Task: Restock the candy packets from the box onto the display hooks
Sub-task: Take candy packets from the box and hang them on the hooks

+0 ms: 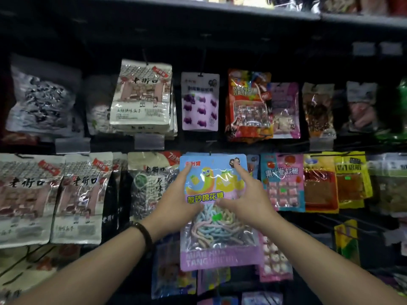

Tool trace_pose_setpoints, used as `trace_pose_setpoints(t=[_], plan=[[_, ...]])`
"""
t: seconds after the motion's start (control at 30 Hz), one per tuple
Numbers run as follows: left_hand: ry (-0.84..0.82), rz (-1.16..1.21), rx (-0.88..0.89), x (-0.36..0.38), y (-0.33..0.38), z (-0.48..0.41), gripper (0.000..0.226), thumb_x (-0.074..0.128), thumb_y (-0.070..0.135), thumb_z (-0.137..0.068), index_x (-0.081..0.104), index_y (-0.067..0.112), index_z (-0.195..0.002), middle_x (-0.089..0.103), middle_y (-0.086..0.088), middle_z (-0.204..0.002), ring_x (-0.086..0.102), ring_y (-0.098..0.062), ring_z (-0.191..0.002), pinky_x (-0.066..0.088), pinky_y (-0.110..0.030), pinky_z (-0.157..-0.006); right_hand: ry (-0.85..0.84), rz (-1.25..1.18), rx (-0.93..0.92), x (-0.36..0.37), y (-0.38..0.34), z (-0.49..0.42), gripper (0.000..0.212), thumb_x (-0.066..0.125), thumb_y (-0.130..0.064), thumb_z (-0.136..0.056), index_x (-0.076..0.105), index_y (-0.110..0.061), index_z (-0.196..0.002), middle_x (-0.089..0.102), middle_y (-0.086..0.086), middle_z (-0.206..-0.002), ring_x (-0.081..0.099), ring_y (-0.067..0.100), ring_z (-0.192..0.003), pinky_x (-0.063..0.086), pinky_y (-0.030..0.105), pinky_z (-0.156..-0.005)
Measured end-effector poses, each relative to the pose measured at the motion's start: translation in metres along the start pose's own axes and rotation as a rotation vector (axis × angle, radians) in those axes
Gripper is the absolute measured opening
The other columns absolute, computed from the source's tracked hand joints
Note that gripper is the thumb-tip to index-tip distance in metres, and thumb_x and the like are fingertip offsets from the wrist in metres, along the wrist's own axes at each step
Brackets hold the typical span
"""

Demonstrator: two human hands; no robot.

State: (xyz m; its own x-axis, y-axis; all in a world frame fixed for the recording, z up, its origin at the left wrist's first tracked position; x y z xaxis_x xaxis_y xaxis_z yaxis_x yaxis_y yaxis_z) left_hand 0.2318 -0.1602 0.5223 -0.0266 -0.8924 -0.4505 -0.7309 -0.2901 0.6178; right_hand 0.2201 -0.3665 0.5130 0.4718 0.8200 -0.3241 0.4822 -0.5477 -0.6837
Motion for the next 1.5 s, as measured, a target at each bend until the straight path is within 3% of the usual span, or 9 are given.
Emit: trace_pose_setpoints(t=[0.17, 0.33, 0.47, 0.67, 0.8, 0.97, 1.27, 1.4, 1.5], plan=[[-0.022, 0.006, 0.011, 0.001, 0.002, -0.038, 0.109, 0.078, -0.003, -0.084, 0.017, 0.034, -0.166, 0.037, 0.017, -0.157, 0.066, 0.012, -0.101, 0.055, -0.010, -0.069, 0.045, 0.044, 0.041, -0.005, -0.001, -0.040, 0.117, 0.091, -0.060, -0.040, 0.027, -0.084, -0.135, 0.062, 0.000, -0.138, 0.073, 0.022, -0.107, 0.065, 0.047, -0.085], [-0.032, -0.059, -0.048, -0.003, -0.008, -0.054, 0.108, 0.076, 0.002, -0.082, 0.018, 0.042, -0.164, 0.037, 0.015, -0.155, 0.070, -0.006, -0.094, 0.065, -0.040, -0.074, 0.034, 0.093, 0.120, -0.001, 0.009, -0.054, 0.131, 0.094, -0.057, -0.041, 0.024, -0.068, -0.151, 0.064, 0.005, -0.131, 0.072, 0.026, -0.099, 0.063, 0.049, -0.089], [-0.027, -0.156, -0.059, -0.003, -0.017, -0.063, 0.106, 0.075, 0.006, -0.085, 0.013, 0.039, -0.165, 0.036, 0.007, -0.162, 0.068, -0.007, -0.079, 0.055, -0.026, -0.057, 0.013, 0.092, 0.137, 0.004, 0.009, -0.058, 0.127, 0.098, -0.046, -0.051, 0.027, -0.062, -0.155, 0.055, 0.002, -0.141, 0.073, 0.026, -0.100, 0.064, 0.046, -0.083], [-0.052, -0.233, -0.078, -0.009, -0.029, -0.076, 0.106, 0.078, 0.014, -0.085, 0.013, 0.033, -0.167, 0.029, 0.002, -0.169, 0.071, -0.016, -0.100, 0.063, -0.036, -0.079, 0.010, 0.096, 0.173, 0.017, 0.019, -0.071, 0.138, 0.091, -0.059, -0.034, 0.025, -0.058, -0.156, 0.055, 0.002, -0.141, 0.071, 0.028, -0.108, 0.064, 0.049, -0.088], [-0.072, -0.256, -0.104, -0.006, -0.040, -0.084, 0.107, 0.078, 0.017, -0.087, 0.009, 0.032, -0.167, 0.023, 0.004, -0.172, 0.058, 0.000, -0.088, 0.051, -0.014, -0.067, 0.010, 0.115, 0.180, 0.023, 0.026, -0.082, 0.129, 0.094, -0.046, -0.050, 0.023, -0.056, -0.158, 0.047, 0.005, -0.146, 0.071, 0.030, -0.104, 0.065, 0.046, -0.087], [-0.130, -0.136, -0.217, -0.003, -0.062, -0.087, 0.108, 0.078, 0.016, -0.090, 0.006, 0.052, -0.162, 0.041, 0.000, -0.161, 0.075, -0.035, -0.097, 0.064, -0.060, -0.071, -0.045, 0.285, 0.218, 0.034, 0.030, -0.085, 0.110, 0.080, -0.031, -0.088, 0.003, -0.054, -0.164, 0.015, 0.015, -0.165, 0.063, 0.035, -0.111, 0.057, 0.035, -0.075], [-0.120, -0.234, -0.127, -0.010, -0.062, -0.045, 0.096, 0.076, 0.008, -0.092, 0.019, 0.031, -0.166, 0.063, 0.013, -0.110, 0.064, 0.000, -0.091, 0.060, -0.019, -0.070, -0.104, 0.381, 0.164, 0.044, 0.033, -0.033, 0.085, 0.071, -0.024, -0.098, 0.023, -0.035, -0.167, 0.008, 0.003, -0.172, 0.030, 0.038, -0.154, 0.044, 0.042, -0.113], [-0.111, -0.325, -0.053, -0.014, -0.045, 0.003, 0.063, 0.078, 0.026, -0.093, 0.049, 0.031, -0.148, 0.061, 0.015, -0.111, 0.067, -0.005, -0.087, 0.060, -0.020, -0.069, -0.135, 0.400, 0.046, 0.046, 0.016, 0.016, 0.069, 0.068, -0.032, -0.101, 0.035, -0.031, -0.162, 0.030, -0.006, -0.154, 0.050, 0.018, -0.123, 0.045, 0.022, -0.085], [-0.205, -0.337, -0.045, -0.011, -0.045, 0.054, 0.032, 0.076, 0.030, -0.094, 0.067, 0.036, -0.124, 0.070, 0.014, -0.108, 0.070, -0.003, -0.084, 0.057, -0.021, -0.073, -0.185, 0.407, 0.007, 0.056, 0.008, 0.059, 0.059, 0.066, -0.035, -0.100, 0.045, -0.030, -0.155, 0.041, -0.004, -0.145, 0.052, 0.015, -0.123, 0.041, 0.026, -0.096]])
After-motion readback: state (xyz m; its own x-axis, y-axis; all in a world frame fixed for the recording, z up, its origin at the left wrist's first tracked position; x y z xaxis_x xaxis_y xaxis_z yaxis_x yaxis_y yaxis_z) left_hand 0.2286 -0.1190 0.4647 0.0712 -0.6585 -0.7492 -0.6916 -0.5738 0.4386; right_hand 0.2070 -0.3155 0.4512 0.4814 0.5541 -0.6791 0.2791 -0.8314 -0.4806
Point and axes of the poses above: each hand's wrist, its own z-axis away from the middle knuckle, its own x-axis out of the palm, y = z × x, the point moved 7 cm from there along -z, towards the middle knuckle
